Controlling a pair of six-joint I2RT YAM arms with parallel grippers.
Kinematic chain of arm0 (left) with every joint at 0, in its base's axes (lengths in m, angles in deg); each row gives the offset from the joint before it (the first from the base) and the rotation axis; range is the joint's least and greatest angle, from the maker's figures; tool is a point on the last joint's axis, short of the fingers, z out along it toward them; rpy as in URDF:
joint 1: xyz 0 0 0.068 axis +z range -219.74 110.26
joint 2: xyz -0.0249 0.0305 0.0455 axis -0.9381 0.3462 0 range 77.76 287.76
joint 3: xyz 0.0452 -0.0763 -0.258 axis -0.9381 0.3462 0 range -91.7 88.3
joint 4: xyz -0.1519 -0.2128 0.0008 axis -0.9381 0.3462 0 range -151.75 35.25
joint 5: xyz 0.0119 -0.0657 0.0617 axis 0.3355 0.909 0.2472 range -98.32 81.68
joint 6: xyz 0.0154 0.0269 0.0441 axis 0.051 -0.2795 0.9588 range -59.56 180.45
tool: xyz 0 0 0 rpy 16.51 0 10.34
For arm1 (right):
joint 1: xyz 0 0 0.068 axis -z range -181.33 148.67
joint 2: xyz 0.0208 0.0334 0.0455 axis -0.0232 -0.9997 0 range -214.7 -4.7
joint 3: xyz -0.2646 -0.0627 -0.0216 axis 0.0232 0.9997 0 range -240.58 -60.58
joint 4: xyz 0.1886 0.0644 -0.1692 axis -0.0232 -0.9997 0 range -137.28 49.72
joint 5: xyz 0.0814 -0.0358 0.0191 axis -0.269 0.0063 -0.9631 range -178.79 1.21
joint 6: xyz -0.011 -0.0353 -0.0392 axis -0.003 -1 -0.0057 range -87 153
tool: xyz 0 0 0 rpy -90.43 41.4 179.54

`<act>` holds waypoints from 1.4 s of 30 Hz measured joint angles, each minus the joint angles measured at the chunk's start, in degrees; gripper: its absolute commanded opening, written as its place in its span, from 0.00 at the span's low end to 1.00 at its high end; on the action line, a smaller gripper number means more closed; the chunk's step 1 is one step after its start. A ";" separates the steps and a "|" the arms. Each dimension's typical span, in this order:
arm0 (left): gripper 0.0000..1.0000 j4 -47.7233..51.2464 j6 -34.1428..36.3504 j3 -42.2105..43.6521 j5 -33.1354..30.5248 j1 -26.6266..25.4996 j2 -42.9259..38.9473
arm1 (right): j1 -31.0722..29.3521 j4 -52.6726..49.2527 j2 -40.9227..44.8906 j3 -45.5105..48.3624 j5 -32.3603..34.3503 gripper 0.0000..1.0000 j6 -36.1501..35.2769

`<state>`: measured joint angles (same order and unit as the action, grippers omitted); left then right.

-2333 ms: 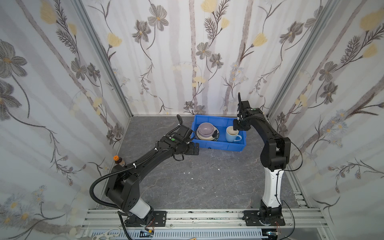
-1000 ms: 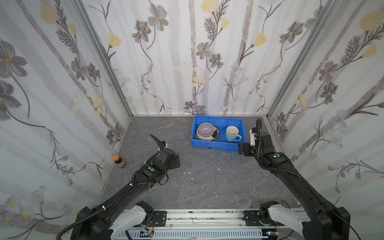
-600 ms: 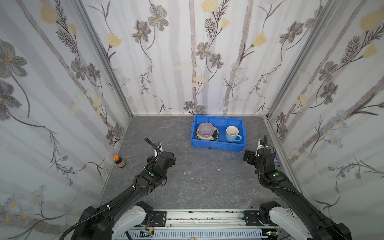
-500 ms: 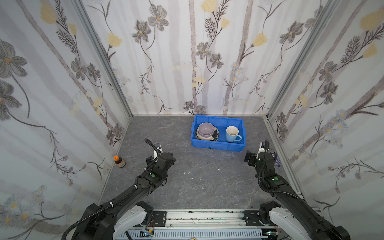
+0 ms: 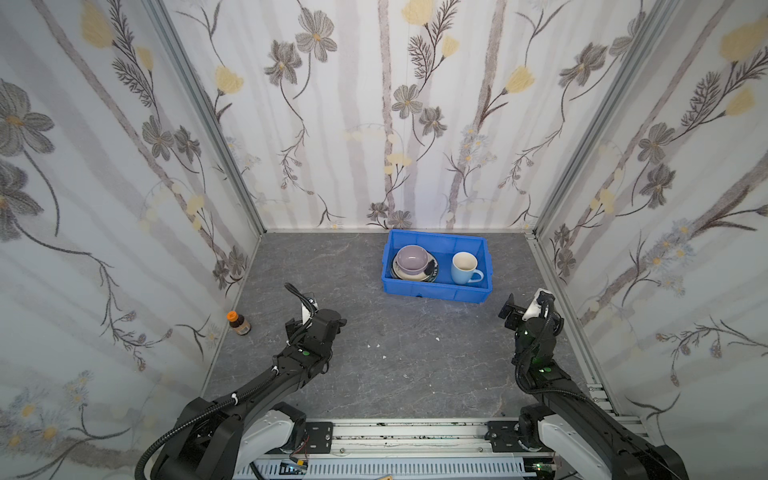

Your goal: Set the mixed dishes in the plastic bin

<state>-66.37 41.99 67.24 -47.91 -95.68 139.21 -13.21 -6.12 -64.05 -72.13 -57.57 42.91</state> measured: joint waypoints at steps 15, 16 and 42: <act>1.00 -2.86 -0.24 3.28 -1.38 12.70 14.78 | 3.28 26.86 -17.20 0.66 -2.73 1.00 -5.95; 1.00 -3.10 -0.26 2.99 -1.53 13.94 15.26 | 3.69 29.42 -18.40 1.18 -3.30 1.00 -6.34; 1.00 -4.85 -0.61 3.61 -2.05 19.76 15.72 | 6.34 48.11 -26.75 5.11 -10.14 1.00 -8.04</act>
<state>-71.23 41.37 70.85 -49.97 -75.92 154.92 -6.87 41.98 -90.80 -67.02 -67.71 34.87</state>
